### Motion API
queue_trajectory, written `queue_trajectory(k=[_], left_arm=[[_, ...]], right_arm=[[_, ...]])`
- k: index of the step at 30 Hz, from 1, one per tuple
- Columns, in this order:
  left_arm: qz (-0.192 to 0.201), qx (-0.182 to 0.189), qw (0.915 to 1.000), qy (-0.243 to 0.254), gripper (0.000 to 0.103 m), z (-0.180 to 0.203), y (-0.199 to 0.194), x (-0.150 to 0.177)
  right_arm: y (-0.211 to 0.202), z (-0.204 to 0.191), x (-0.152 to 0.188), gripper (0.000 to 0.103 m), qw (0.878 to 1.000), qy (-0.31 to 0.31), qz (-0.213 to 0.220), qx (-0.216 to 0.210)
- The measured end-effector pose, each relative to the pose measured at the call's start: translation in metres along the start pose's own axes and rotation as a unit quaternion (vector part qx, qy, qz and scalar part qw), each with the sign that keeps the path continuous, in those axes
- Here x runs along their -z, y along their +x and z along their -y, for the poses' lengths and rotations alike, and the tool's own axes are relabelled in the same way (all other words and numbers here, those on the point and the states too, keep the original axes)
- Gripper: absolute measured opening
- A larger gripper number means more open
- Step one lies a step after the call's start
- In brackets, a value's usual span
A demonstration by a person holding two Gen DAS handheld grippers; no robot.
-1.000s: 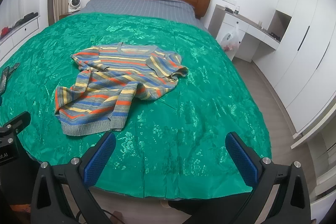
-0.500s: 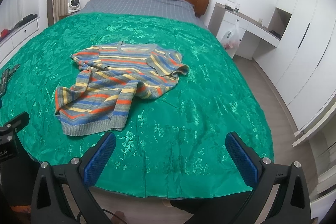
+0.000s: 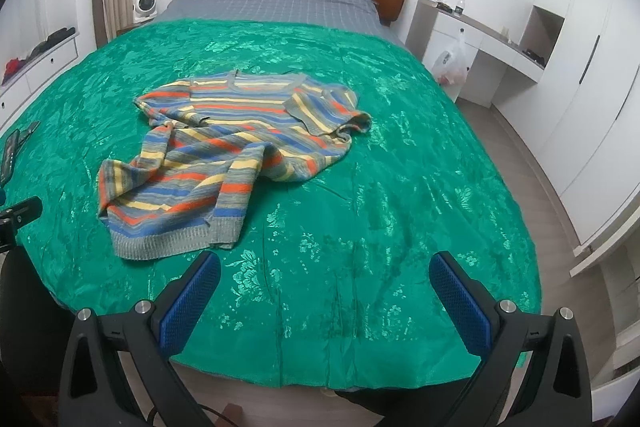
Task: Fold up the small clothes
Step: 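Grasp the sweater hem with the left gripper while the right gripper grasps the hem too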
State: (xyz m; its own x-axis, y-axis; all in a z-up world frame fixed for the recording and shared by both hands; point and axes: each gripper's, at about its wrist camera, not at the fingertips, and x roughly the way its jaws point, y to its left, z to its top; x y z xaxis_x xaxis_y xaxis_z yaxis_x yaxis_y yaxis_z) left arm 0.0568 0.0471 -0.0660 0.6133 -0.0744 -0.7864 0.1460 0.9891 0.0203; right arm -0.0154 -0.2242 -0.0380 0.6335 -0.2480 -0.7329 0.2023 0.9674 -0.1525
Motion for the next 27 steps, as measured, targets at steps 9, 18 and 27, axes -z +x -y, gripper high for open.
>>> queue_trajectory(k=[9, 18, 27], left_arm=[[-0.019, 0.093, 0.9894, 0.109, 0.103, 0.023, 0.099, -0.037], [-0.072, 0.154, 0.9728, 0.157, 0.020, 0.029, 0.123, -0.045], [-0.064, 0.179, 0.9793, 0.070, 0.011, -0.011, 0.057, -0.011]], right_arm=[[0.088, -0.040, -0.007, 0.103, 0.989, -0.029, -0.021, -0.143], [0.153, -0.050, -0.014, 0.031, 0.965, -0.002, -0.091, -0.245], [0.069, 0.051, 0.011, 0.014, 0.943, 0.086, -0.087, -0.309]])
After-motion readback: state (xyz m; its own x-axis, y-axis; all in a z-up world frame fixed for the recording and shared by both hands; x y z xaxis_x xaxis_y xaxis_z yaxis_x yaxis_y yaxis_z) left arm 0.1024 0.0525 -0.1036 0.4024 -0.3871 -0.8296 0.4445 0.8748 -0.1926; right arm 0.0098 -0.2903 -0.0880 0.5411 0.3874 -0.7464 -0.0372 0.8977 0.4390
